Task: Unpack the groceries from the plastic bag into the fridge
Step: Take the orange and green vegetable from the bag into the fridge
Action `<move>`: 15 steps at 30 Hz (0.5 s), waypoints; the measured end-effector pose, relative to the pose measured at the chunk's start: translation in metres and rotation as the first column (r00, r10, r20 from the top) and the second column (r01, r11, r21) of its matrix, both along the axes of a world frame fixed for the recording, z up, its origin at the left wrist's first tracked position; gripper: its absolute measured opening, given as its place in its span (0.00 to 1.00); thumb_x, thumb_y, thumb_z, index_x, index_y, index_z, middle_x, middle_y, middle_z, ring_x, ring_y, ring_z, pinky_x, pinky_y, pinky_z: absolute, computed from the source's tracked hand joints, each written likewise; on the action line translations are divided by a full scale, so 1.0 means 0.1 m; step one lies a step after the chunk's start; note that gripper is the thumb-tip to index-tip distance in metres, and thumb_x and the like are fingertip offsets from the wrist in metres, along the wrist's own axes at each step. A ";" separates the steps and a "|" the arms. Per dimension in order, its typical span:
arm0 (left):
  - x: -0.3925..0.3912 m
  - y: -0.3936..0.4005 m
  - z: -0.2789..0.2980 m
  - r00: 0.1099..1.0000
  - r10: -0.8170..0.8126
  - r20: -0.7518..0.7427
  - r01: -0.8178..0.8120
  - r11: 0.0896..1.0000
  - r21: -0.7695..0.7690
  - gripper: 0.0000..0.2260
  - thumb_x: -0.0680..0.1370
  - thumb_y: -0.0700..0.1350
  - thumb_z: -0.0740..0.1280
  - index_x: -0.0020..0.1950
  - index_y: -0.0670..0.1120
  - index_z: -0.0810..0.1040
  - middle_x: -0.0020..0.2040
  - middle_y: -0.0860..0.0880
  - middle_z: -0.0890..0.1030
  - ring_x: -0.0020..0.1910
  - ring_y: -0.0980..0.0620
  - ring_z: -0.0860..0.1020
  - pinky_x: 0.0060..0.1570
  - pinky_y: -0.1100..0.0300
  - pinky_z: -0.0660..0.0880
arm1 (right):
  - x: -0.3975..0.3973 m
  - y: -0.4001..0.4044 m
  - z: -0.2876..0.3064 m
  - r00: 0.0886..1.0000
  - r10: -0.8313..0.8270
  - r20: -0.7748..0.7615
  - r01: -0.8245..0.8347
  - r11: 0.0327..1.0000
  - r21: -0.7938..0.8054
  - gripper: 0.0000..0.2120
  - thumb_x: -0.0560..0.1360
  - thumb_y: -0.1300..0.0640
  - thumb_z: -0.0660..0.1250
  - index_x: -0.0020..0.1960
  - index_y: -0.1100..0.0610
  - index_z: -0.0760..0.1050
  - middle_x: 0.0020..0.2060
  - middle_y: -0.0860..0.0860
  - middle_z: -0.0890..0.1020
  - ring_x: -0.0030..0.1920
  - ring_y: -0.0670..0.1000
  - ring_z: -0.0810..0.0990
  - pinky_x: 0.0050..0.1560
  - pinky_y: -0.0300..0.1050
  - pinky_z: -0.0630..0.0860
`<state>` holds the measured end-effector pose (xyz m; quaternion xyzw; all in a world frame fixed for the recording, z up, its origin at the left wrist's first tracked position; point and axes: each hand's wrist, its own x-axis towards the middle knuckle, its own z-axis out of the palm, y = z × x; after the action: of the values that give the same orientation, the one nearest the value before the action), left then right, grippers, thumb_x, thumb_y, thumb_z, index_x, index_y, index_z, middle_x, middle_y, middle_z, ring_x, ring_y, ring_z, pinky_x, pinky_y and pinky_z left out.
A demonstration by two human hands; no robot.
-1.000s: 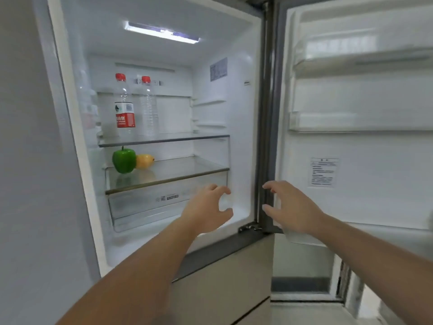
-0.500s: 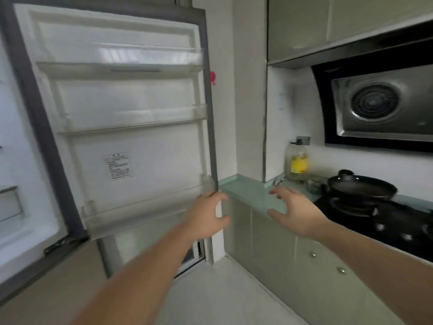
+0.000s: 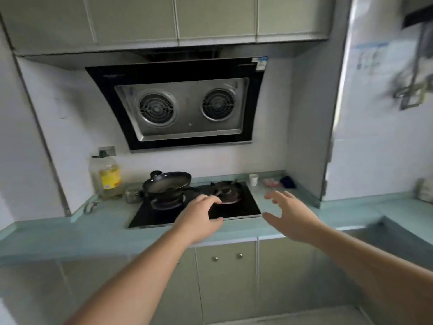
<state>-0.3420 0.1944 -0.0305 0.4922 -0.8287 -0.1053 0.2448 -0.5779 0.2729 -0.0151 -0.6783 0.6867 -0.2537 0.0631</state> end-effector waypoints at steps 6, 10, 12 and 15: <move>-1.29 0.01 -0.14 0.940 -0.341 0.016 0.340 0.938 0.060 0.20 0.73 0.54 0.67 0.65 0.56 0.72 0.64 0.57 0.71 0.62 0.54 0.72 0.61 0.54 0.71 | -0.86 0.73 -0.13 0.948 -0.317 0.004 0.317 0.948 0.011 0.24 0.75 0.45 0.66 0.69 0.49 0.67 0.64 0.50 0.73 0.54 0.49 0.77 0.56 0.44 0.73; -2.07 0.26 -0.17 0.867 -0.497 0.032 0.494 0.867 0.071 0.19 0.73 0.55 0.66 0.64 0.57 0.72 0.65 0.57 0.71 0.64 0.54 0.71 0.61 0.53 0.72 | -1.38 1.25 -0.21 0.872 -0.490 -0.006 0.490 0.871 0.017 0.22 0.74 0.45 0.66 0.66 0.48 0.69 0.60 0.50 0.74 0.52 0.50 0.76 0.53 0.42 0.72; -2.42 0.42 -0.18 0.837 -0.546 0.025 0.543 0.835 0.087 0.19 0.73 0.55 0.66 0.64 0.57 0.72 0.65 0.57 0.70 0.63 0.54 0.72 0.60 0.53 0.72 | -1.63 1.50 -0.23 0.838 -0.546 -0.003 0.546 0.838 0.013 0.20 0.74 0.48 0.66 0.65 0.50 0.70 0.58 0.51 0.74 0.55 0.52 0.76 0.55 0.43 0.72; -2.88 0.69 -0.18 0.797 -0.603 0.035 0.597 0.795 0.106 0.20 0.74 0.55 0.65 0.66 0.57 0.71 0.66 0.57 0.70 0.62 0.54 0.72 0.58 0.56 0.71 | -1.99 1.82 -0.22 0.788 -0.615 0.035 0.614 0.789 0.018 0.19 0.75 0.49 0.67 0.64 0.51 0.71 0.56 0.51 0.74 0.57 0.53 0.76 0.57 0.45 0.73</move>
<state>-0.6304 0.2631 -0.0489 0.2180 -0.9441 -0.1976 0.1487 -0.7771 0.4550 -0.0366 -0.4130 0.8693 -0.2715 -0.0074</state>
